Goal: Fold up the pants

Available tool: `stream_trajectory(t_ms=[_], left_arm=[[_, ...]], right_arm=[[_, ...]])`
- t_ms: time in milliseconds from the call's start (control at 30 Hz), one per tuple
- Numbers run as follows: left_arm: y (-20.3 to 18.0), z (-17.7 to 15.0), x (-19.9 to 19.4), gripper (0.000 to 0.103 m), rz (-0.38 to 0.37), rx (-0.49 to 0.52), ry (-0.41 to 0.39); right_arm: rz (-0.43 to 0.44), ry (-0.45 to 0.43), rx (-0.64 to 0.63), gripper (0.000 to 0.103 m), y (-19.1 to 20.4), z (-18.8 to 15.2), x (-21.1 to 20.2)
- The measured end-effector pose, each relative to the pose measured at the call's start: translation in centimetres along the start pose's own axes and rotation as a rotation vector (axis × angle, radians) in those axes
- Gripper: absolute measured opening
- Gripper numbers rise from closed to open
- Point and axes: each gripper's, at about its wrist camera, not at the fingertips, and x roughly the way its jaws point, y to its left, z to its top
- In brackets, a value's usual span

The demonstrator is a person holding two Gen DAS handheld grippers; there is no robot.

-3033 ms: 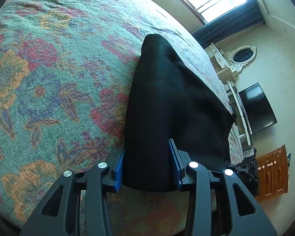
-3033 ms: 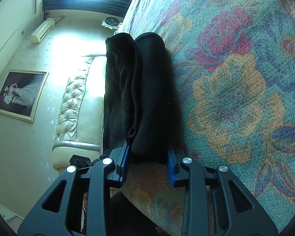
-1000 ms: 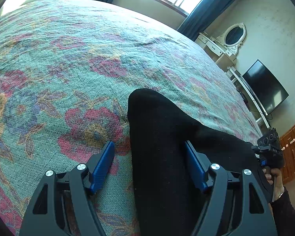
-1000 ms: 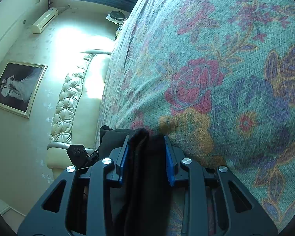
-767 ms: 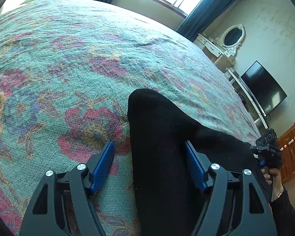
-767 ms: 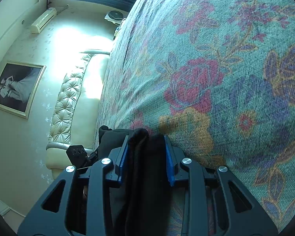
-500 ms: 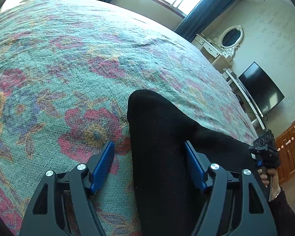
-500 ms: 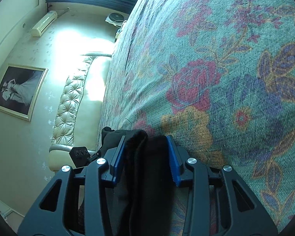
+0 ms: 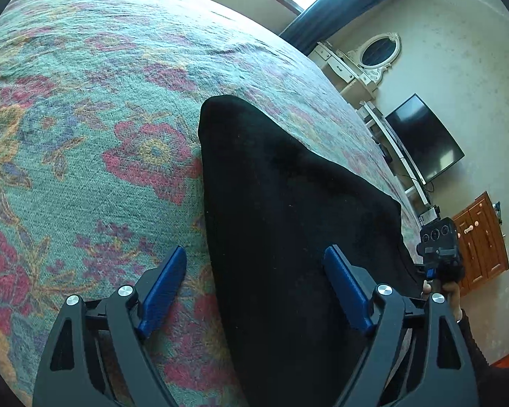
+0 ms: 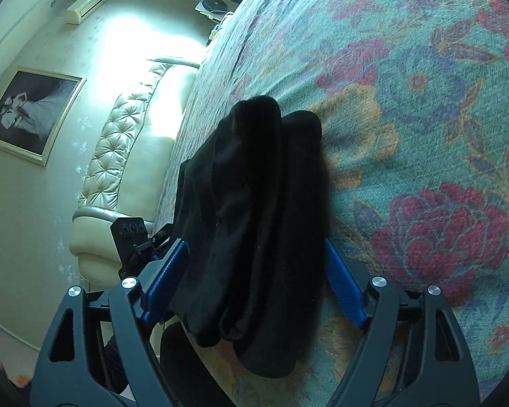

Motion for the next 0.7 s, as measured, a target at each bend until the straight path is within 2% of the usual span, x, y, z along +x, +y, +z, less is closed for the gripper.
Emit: stream_trajectory(t_ms=[33, 100, 133, 167, 200, 233, 367, 433, 500, 533, 600, 633, 667, 700], left_arm=[[-0.1, 0.0, 0.2, 0.083, -0.006, -0.005, -0.001], [-0.1, -0.1, 0.4, 0.083, -0.007, -0.011, -0.009], [-0.2, -0.2, 0.5, 0.083, -0.008, -0.006, -0.017], [-0.4, -0.3, 0.5, 0.081, -0.002, 0.007, -0.024], [-0.5, -0.4, 0.6, 0.073, 0.006, 0.027, -0.024], [-0.6, -0.5, 0.8, 0.056, -0.001, 0.042, -0.009], [-0.4, -0.1, 0.4, 0.036, -0.034, 0.013, 0.009], [-0.3, 0.2, 0.4, 0.034, -0.040, 0.021, 0.027], [-0.2, 0.4, 0.6, 0.034, -0.031, 0.031, 0.036], [-0.1, 0.4, 0.6, 0.040, -0.024, 0.023, 0.033], [-0.1, 0.2, 0.5, 0.057, 0.011, 0.018, 0.023], [0.0, -0.3, 0.3, 0.070, 0.009, 0.004, 0.025], [0.1, -0.7, 0.1, 0.077, -0.020, -0.015, 0.036], [0.1, -1.0, -0.2, 0.078, -0.032, -0.025, 0.043]], right_arm=[[-0.019, 0.004, -0.002, 0.055, 0.1, -0.2, 0.2], [-0.053, 0.018, 0.001, 0.042, -0.2, -0.4, 0.6], [-0.035, 0.014, 0.014, 0.035, -0.5, -0.5, 0.5], [-0.016, 0.011, 0.027, 0.033, -0.7, -0.6, 0.4], [0.000, 0.009, 0.041, 0.032, -0.9, -0.5, 0.4], [0.013, 0.008, 0.048, 0.030, -1.1, -0.4, 0.3], [0.020, 0.002, 0.050, 0.029, -1.3, -0.4, 0.1], [0.023, 0.001, 0.051, 0.028, -1.4, -0.4, 0.1], [0.029, -0.001, 0.053, 0.029, -1.4, -0.4, 0.1], [0.019, -0.003, 0.051, 0.032, -1.3, -0.5, 0.0], [0.000, 0.005, 0.038, 0.043, -1.0, -0.5, -0.2], [-0.008, 0.009, 0.036, 0.052, -0.5, -0.8, -0.3], [-0.011, 0.014, 0.039, 0.057, -0.1, -1.1, -0.3], [-0.004, 0.022, 0.041, 0.066, 0.2, -1.5, -0.6]])
